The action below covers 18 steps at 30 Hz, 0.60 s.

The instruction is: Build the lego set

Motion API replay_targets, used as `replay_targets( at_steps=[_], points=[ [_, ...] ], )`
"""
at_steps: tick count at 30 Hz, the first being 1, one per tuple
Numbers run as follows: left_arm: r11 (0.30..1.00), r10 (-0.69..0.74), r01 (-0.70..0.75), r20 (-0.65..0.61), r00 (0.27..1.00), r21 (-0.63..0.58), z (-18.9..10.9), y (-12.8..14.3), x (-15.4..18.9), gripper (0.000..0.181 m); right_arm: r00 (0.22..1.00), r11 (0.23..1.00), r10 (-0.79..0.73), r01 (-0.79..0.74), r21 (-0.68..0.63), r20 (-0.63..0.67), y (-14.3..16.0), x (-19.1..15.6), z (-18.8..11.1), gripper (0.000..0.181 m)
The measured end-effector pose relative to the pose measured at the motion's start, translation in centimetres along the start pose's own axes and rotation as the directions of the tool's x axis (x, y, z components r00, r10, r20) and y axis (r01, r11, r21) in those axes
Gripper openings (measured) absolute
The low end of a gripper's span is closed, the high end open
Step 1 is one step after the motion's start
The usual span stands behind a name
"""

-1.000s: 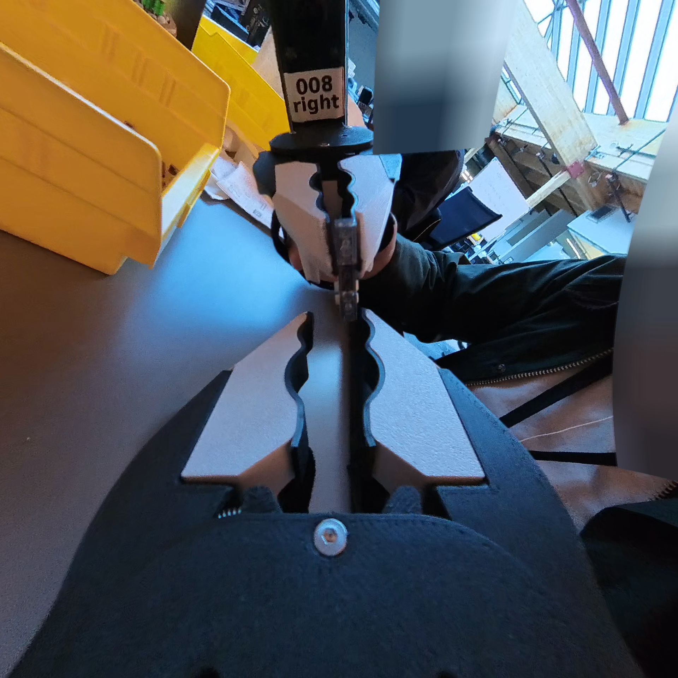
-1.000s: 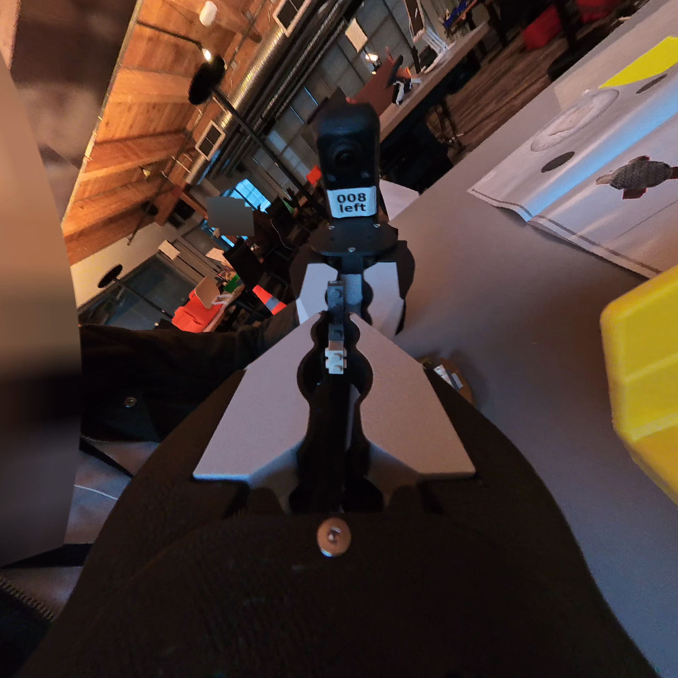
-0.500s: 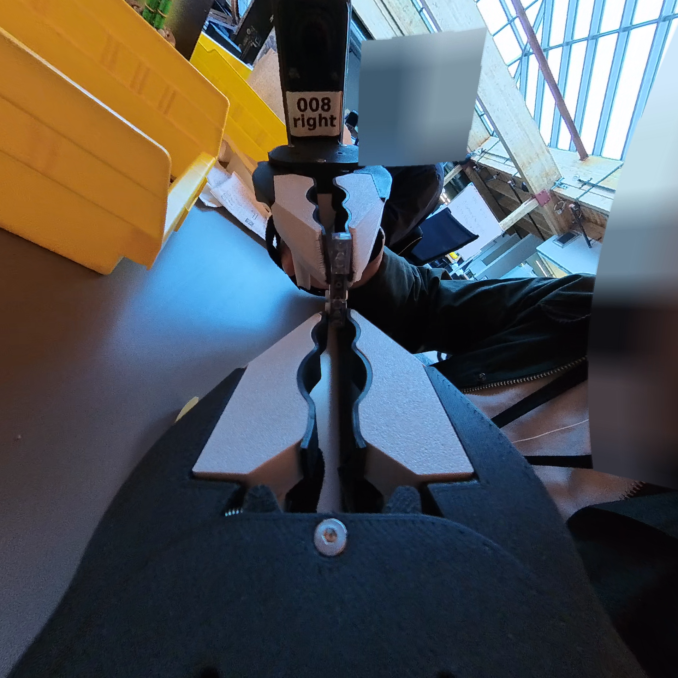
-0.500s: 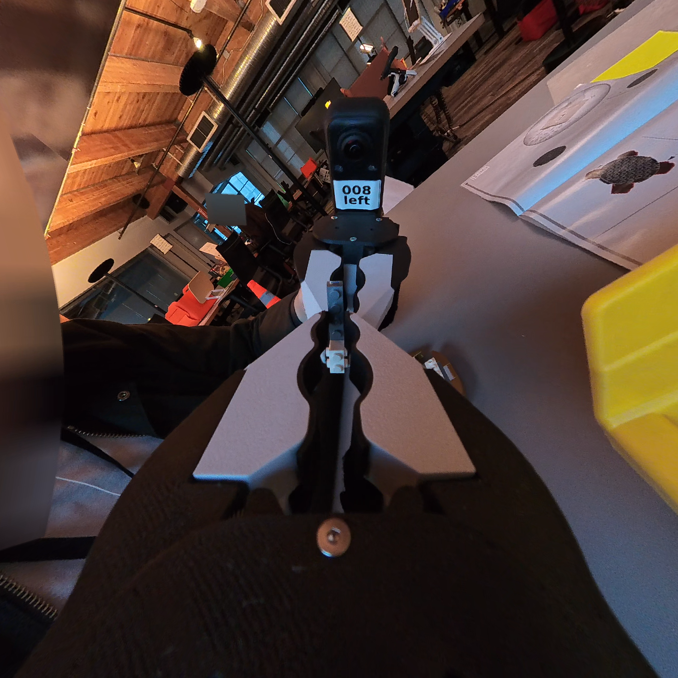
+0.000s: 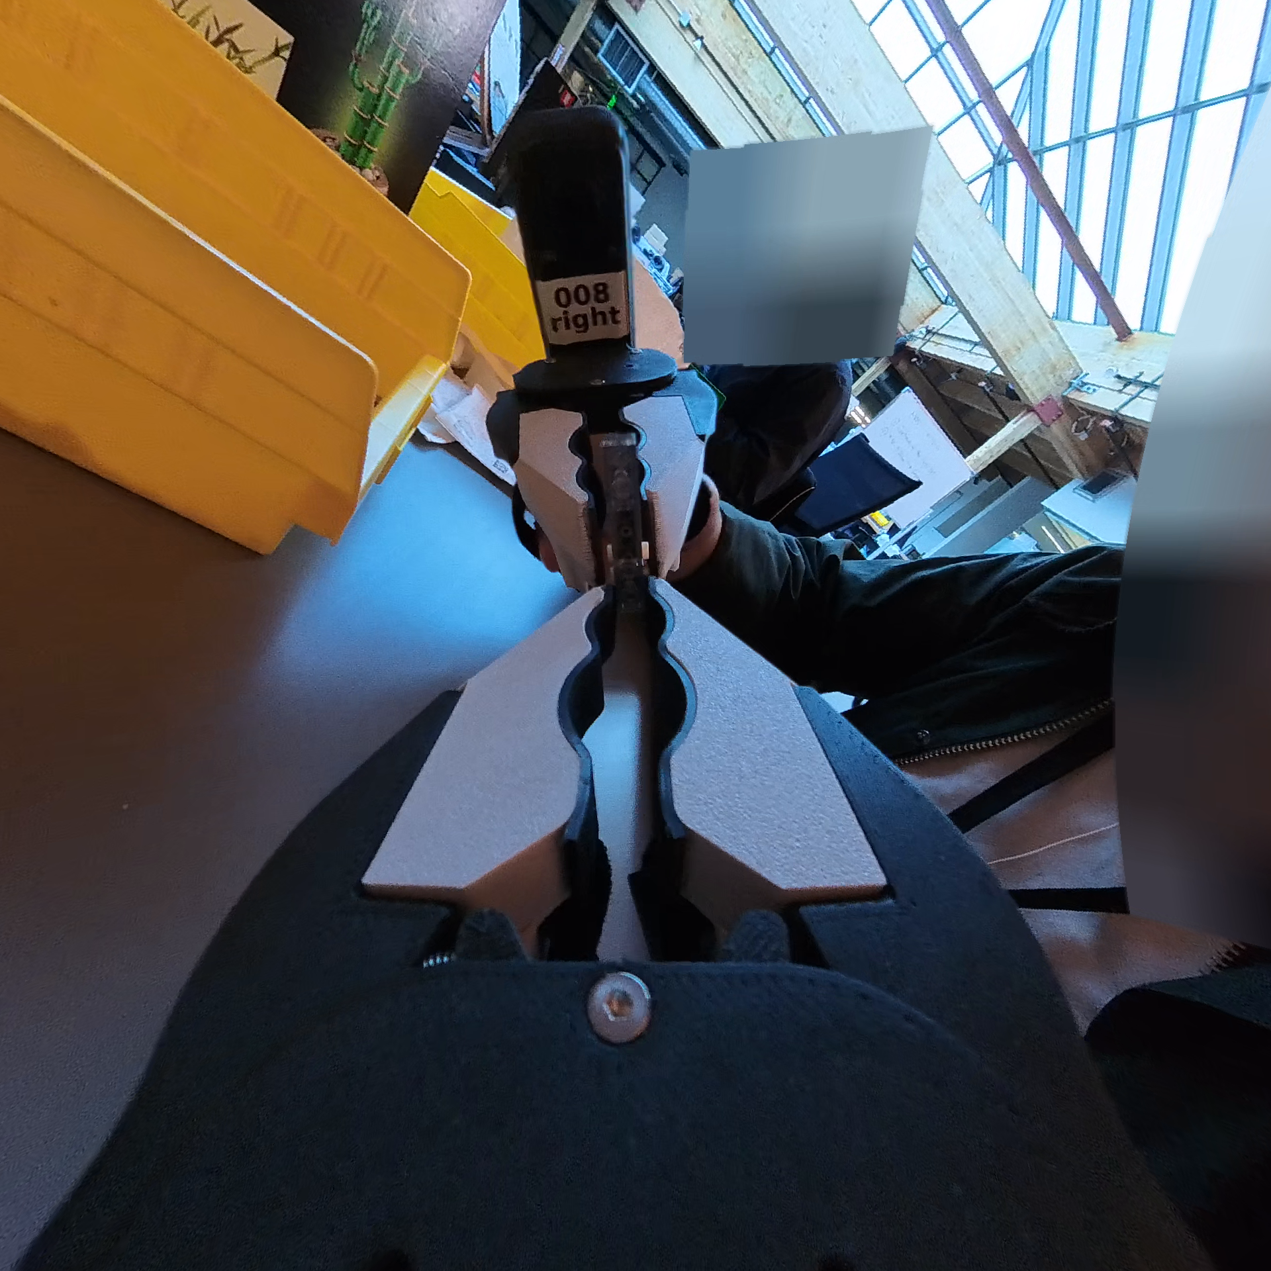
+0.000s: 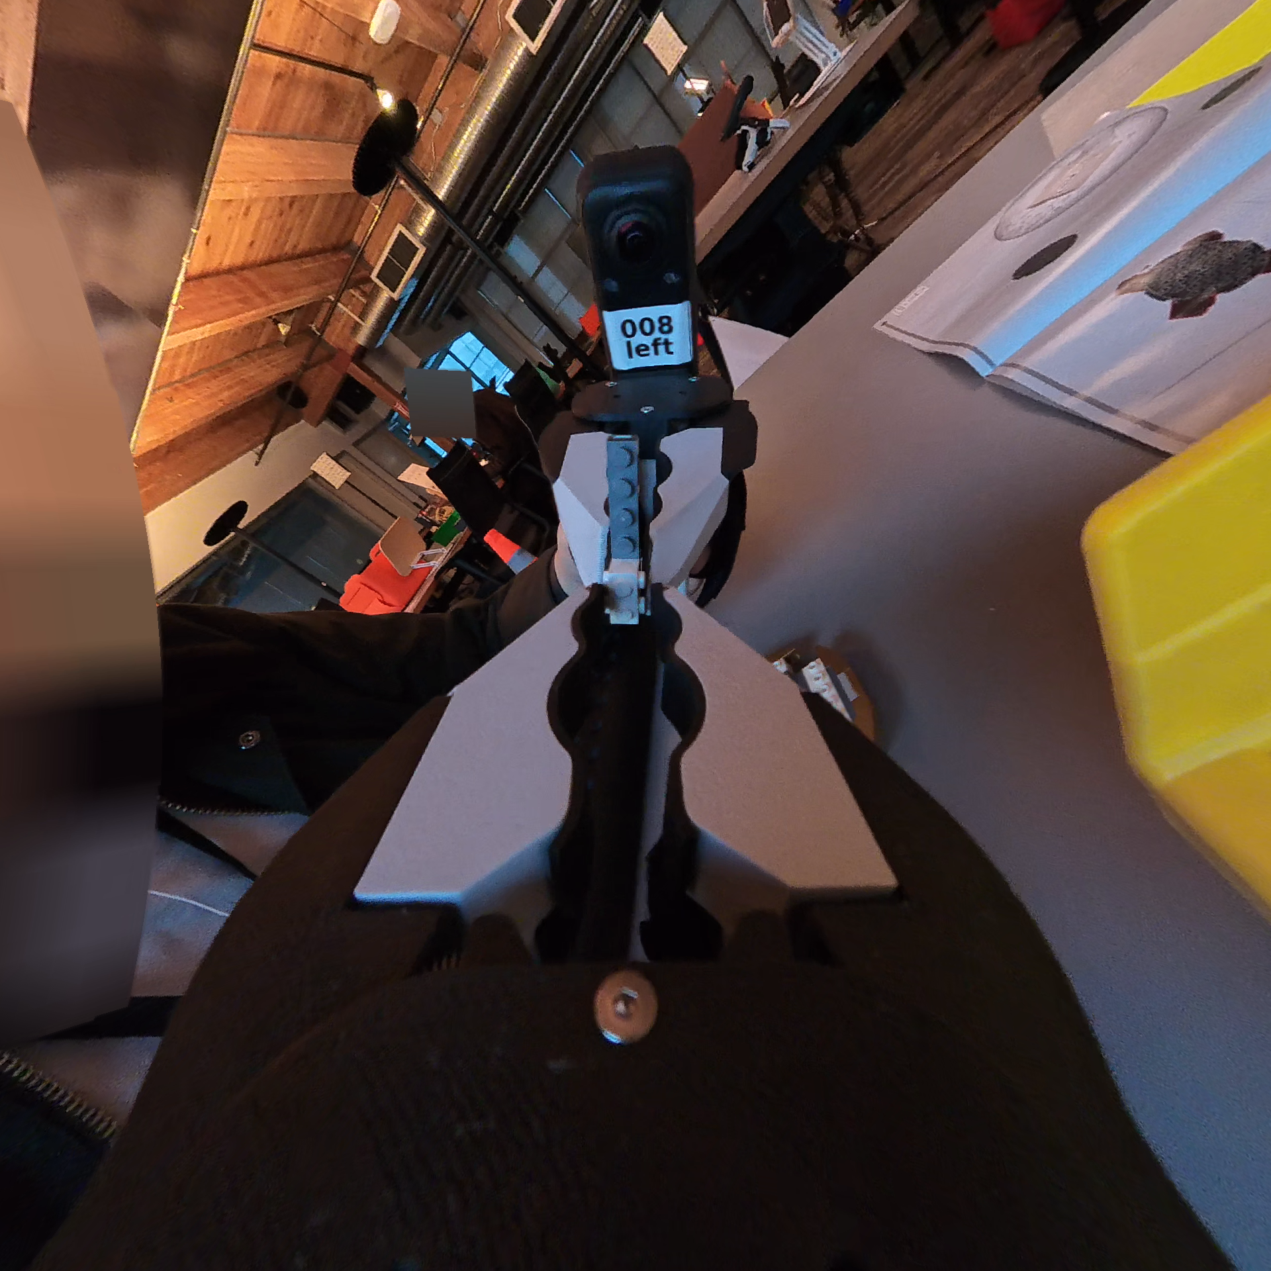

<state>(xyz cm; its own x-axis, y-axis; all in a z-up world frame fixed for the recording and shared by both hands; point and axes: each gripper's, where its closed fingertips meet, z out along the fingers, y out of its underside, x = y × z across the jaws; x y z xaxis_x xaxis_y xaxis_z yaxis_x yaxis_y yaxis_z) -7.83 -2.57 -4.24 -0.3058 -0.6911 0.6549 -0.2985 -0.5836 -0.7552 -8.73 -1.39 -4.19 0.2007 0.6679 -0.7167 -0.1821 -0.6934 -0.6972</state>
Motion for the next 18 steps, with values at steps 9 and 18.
replay_targets(
  at_steps=[9, 18],
  points=[
    [0.999, -0.044, 0.045, -0.135, 0.99, 0.006, 0.0, -0.1, 2.0, 0.006, 0.982, 0.996, 0.088, -0.086, -0.02, 0.168, 0.0, -2.0, 0.1, 0.008],
    [0.998, 0.054, -0.048, -0.206, 0.977, 0.035, -0.1, -0.5, 4.0, 0.006, 0.972, 1.0, -0.023, 0.023, 0.005, 0.236, -0.3, -4.1, 0.1, 0.008]
  ],
)
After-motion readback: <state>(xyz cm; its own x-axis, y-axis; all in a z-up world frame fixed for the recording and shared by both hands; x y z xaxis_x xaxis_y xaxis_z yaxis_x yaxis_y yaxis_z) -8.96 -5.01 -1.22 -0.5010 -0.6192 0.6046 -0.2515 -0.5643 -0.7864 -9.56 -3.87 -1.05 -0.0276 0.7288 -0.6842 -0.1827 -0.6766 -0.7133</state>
